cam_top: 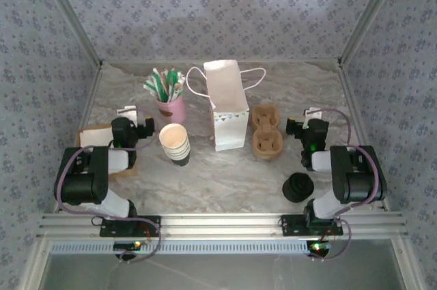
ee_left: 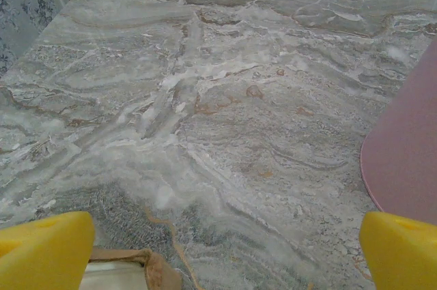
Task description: Pack the takeout coffee
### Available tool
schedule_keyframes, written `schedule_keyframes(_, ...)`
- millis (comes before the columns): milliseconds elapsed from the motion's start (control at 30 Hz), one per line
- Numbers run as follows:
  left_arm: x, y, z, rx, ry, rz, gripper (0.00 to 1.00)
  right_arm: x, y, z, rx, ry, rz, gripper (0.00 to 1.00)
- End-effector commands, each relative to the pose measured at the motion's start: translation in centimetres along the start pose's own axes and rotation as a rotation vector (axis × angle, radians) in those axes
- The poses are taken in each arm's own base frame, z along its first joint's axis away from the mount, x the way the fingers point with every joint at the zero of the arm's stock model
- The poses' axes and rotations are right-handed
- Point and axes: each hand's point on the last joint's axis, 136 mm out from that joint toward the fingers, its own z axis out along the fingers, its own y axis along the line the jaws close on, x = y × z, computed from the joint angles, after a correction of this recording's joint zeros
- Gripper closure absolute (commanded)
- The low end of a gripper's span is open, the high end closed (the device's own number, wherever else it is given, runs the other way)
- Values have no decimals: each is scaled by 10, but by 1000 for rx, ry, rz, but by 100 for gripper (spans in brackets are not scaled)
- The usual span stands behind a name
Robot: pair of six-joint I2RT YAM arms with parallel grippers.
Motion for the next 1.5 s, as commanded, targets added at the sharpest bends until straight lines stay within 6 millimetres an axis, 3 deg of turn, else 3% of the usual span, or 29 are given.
schedule_keyframes(0, -9, -3, 3, 19, -19, -13, 1, -13, 0, 2, -5, -32, -5, 0)
schedule_keyframes(1167, -10, -3, 3, 19, -21, -12, 1, -14, 2, 1, -8, -40, -17, 0)
schedule_keyframes(1233, -11, -7, 3, 45, -19, 0, 1, -16, 6, -3, -2, -53, -45, 0)
schedule_keyframes(1300, -14, -11, 2, 53, -5, 15, 1, -25, -5, -12, 64, -88, -20, 0)
schedule_keyframes(1467, -27, -2, -5, -1, -17, -5, 1, -41, -2, -23, 67, -96, -52, 0)
